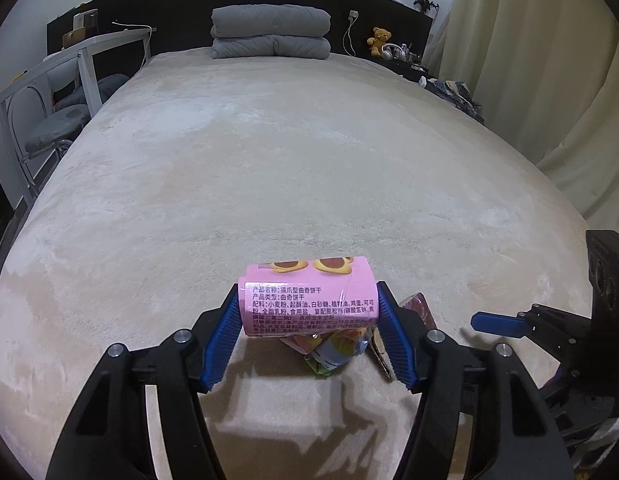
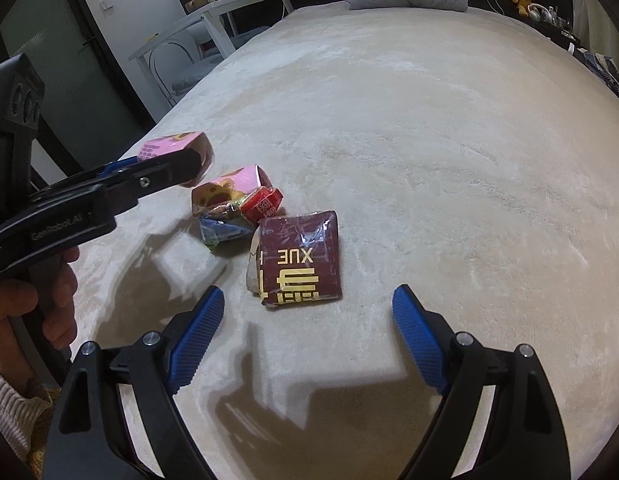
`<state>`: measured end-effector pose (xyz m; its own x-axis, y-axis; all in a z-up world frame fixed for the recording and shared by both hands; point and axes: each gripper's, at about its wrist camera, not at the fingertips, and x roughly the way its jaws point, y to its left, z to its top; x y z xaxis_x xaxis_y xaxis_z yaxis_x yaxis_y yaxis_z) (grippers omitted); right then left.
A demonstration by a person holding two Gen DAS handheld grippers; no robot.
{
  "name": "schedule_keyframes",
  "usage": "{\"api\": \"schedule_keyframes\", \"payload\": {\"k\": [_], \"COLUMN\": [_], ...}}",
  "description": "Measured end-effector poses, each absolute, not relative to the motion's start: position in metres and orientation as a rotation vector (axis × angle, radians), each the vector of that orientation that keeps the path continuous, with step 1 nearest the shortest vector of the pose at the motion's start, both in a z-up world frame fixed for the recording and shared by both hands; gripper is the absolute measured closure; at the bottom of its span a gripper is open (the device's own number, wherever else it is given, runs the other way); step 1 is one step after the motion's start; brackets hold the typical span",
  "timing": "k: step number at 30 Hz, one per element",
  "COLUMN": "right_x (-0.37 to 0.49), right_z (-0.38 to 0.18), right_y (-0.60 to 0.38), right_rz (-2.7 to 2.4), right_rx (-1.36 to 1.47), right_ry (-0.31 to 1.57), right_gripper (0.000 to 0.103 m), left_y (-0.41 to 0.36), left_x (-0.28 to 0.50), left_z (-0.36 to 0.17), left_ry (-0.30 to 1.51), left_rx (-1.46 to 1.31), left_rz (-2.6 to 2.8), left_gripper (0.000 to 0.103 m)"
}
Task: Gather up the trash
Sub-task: 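Grasp the pink biscuit box with the left tool while the right tool grasps the brown XUE bag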
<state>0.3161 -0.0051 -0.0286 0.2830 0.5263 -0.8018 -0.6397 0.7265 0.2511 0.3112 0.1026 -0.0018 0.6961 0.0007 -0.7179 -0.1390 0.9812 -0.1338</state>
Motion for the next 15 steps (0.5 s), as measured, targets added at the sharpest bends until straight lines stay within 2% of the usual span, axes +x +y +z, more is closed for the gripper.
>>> {"api": "schedule_keyframes", "payload": {"k": [15], "right_x": [0.326], "right_z": [-0.049], "right_y": [0.033], "right_rz": [0.747], "right_rx": [-0.237], "right_ry": [1.001], "right_gripper": [0.018], "left_y": [0.126], "left_x": [0.277], "left_z": [0.010], "left_ry": [0.766], "left_rx": [-0.238], "left_rz": [0.094], "left_gripper": [0.040]}}
